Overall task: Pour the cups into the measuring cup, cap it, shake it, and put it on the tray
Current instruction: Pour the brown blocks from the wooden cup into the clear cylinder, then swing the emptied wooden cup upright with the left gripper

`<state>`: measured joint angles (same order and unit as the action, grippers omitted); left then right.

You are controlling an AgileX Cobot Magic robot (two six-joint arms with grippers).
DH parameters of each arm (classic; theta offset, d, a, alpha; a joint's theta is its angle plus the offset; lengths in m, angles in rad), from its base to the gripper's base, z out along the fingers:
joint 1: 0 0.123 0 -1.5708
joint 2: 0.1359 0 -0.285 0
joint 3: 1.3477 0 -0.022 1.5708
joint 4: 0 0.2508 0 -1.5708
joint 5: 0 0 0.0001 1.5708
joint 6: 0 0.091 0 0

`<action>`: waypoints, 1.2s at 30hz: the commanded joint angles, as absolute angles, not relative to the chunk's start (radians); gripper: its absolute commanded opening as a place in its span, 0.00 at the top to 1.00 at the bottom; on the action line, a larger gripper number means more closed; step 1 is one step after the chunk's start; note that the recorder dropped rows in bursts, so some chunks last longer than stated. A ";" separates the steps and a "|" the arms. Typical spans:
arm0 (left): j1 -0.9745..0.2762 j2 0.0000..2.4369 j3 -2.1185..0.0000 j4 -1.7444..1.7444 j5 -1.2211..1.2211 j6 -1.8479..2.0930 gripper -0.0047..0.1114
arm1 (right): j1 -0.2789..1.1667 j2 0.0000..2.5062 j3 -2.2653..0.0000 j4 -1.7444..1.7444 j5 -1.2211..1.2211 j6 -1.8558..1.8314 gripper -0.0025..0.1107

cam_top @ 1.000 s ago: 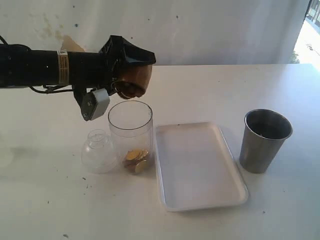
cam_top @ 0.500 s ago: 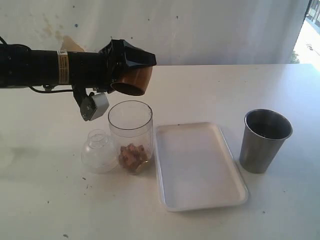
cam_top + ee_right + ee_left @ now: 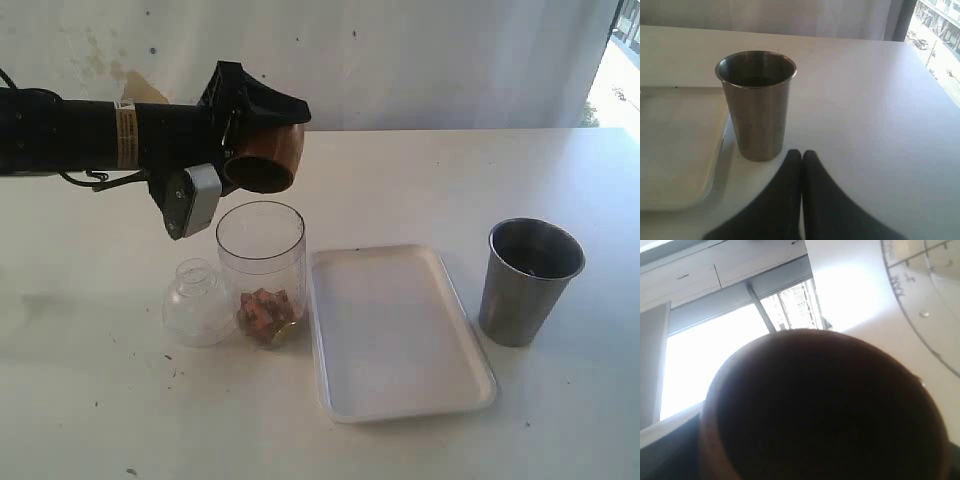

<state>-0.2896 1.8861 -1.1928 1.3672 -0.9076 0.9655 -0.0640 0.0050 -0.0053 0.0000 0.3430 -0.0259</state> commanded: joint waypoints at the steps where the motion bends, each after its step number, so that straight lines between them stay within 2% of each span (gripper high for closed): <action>1: -0.291 1.874 -1.200 1.347 -0.923 0.909 0.96 | -0.070 0.000 0.000 0.000 0.335 -0.023 0.98; 7: -0.291 1.874 -1.200 1.334 -0.923 0.898 0.96 | -0.070 0.000 0.000 0.000 0.335 -0.023 0.98; 17: -0.291 1.874 -1.200 1.190 -0.858 0.495 0.96 | -0.070 0.000 0.000 0.000 0.335 -0.023 0.98; 33: -0.291 1.874 -1.200 1.170 -0.881 0.480 0.96 | -0.070 0.000 0.000 0.000 0.335 -0.023 0.98; 36: -0.291 1.874 -1.199 1.154 -0.888 0.267 0.96 | -0.070 0.000 0.000 0.000 0.335 -0.023 0.98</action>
